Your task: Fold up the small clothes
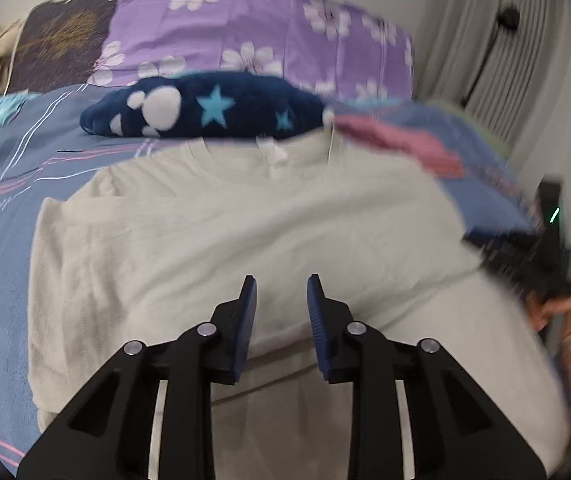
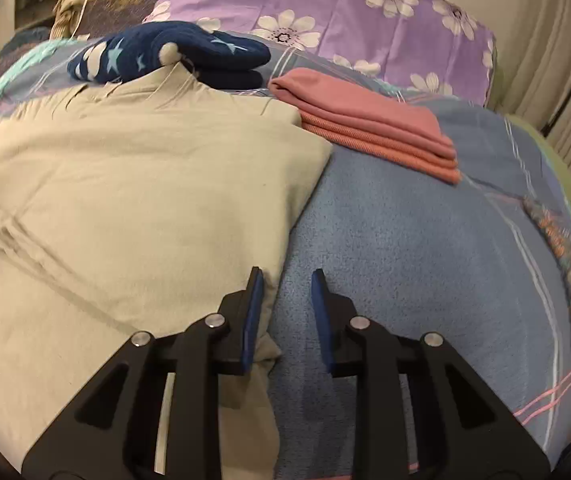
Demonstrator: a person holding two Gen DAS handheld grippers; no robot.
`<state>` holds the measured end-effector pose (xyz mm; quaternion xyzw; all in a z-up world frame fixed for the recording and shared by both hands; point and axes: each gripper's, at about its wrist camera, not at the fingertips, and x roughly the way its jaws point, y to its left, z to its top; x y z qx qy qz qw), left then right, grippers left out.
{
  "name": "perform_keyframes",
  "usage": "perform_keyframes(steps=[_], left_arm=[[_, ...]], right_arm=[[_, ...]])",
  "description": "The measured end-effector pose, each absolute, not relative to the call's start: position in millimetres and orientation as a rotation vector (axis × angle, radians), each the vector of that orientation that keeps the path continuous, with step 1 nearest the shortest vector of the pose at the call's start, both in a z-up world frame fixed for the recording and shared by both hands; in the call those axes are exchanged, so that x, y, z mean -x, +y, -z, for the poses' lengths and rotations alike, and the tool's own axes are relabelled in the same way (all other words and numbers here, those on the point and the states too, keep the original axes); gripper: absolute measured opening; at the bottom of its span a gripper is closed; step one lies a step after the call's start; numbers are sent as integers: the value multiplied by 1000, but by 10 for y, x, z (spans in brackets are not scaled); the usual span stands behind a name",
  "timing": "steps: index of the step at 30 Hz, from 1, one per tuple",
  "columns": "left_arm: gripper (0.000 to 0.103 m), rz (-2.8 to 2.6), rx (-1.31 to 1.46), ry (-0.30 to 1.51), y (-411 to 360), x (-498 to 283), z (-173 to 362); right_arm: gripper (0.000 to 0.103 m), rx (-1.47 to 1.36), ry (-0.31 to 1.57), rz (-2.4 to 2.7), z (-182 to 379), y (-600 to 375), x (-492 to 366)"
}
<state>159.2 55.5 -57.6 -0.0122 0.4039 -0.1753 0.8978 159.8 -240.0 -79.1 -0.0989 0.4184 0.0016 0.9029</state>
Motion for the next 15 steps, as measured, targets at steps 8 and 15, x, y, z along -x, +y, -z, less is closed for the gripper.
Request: perform_keyframes(steps=[8,15], left_arm=[[34,335,-65,874,407,-1436,544],[68,275,-84,793,756,-817,325]], right_arm=[[47,126,853,60,679,-2520,-1447],[36,97,799,16,487,-2695,-714]])
